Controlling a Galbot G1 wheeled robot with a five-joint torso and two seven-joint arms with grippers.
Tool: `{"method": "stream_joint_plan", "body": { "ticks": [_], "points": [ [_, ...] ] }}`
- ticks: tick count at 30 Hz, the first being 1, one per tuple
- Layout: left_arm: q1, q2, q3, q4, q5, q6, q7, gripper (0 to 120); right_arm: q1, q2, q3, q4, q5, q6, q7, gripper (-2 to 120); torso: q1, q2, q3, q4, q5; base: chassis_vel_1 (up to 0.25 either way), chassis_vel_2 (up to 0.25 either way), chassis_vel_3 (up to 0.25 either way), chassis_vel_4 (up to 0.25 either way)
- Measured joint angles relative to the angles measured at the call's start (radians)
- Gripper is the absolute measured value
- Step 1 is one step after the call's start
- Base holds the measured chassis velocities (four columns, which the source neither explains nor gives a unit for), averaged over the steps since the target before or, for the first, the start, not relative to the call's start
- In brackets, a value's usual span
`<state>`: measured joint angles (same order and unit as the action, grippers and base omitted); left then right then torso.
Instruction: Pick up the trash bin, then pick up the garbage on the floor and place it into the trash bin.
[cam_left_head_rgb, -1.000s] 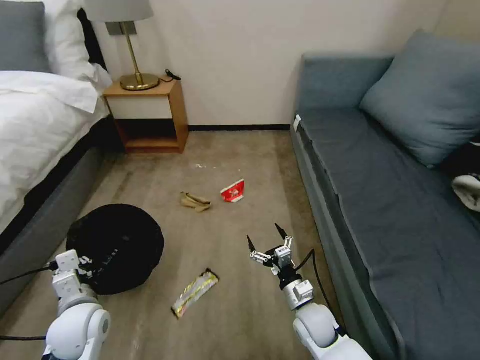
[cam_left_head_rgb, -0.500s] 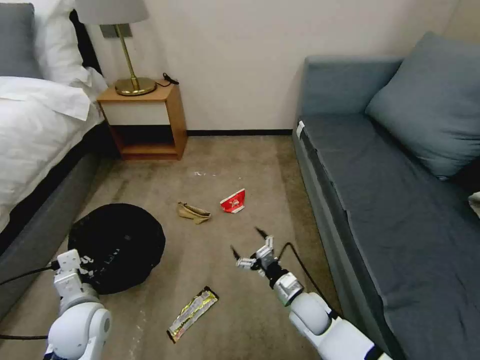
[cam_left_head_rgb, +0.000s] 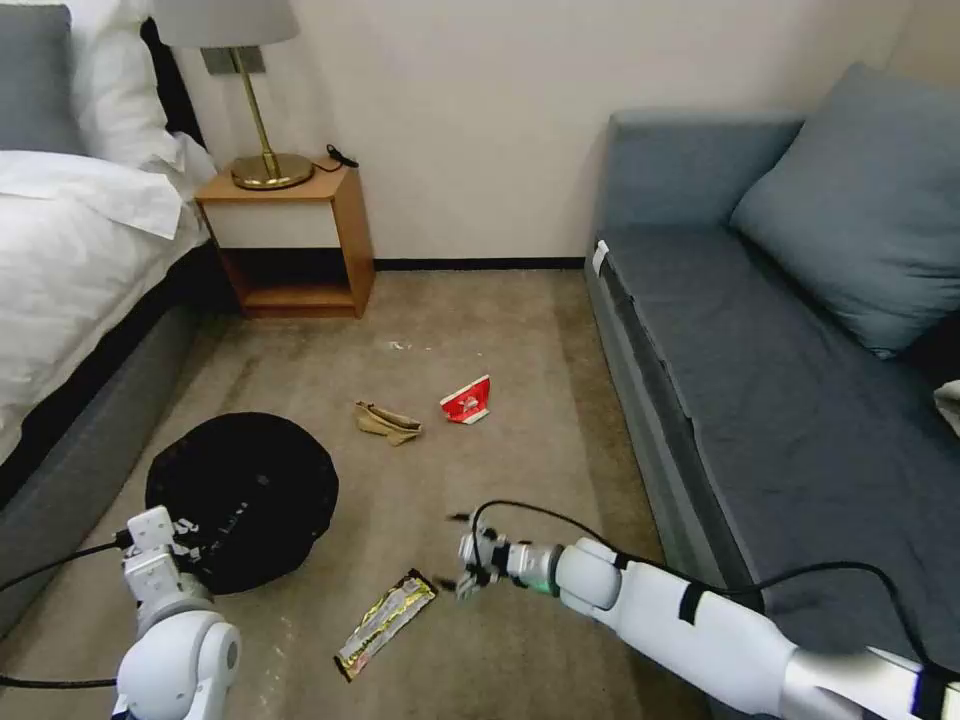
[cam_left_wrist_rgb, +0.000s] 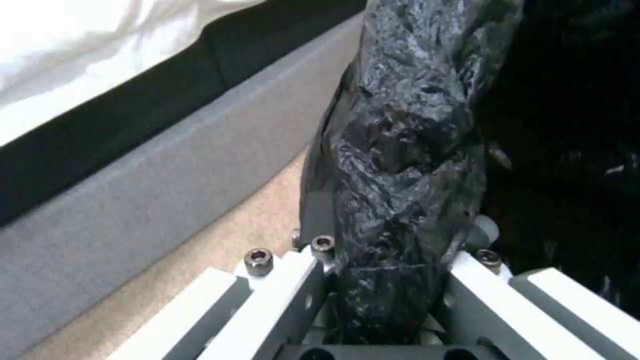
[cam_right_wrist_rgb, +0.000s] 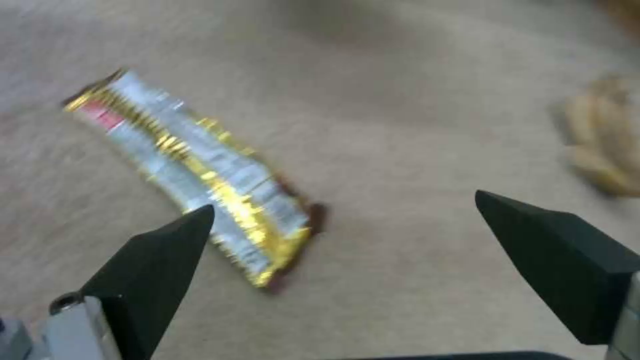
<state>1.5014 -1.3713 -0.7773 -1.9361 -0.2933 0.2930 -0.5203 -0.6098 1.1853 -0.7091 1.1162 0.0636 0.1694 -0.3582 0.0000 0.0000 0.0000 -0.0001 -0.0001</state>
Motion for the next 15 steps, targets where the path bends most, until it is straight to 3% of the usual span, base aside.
{"method": "stream_joint_plan", "body": {
  "ticks": [6, 12, 15],
  "points": [
    [-0.006, -0.010, 0.001, -0.001, 0.009, 0.000, -0.004, 2, 0.014, 0.108, 0.023, -0.126, -0.060, -0.002, -0.104, 100, 0.000, 0.000, 0.000, 0.0001, 0.0000, 0.000, 0.000, 0.000, 0.000],
    [-0.006, -0.011, 0.002, -0.008, 0.014, 0.000, -0.006, 2, 0.005, 0.175, 0.093, -0.219, -0.121, 0.032, -0.186, 100, 0.000, 0.000, 0.000, 0.0001, 0.0001, 0.000, 0.000, 0.000, 0.000],
    [-0.004, -0.007, 0.000, -0.010, 0.014, 0.001, -0.007, 2, -0.008, 0.194, 0.124, -0.247, -0.161, 0.046, -0.213, 94, 0.000, 0.000, 0.000, 0.0001, -0.0001, 0.000, 0.000, 0.000, 0.000]
  ]
}}
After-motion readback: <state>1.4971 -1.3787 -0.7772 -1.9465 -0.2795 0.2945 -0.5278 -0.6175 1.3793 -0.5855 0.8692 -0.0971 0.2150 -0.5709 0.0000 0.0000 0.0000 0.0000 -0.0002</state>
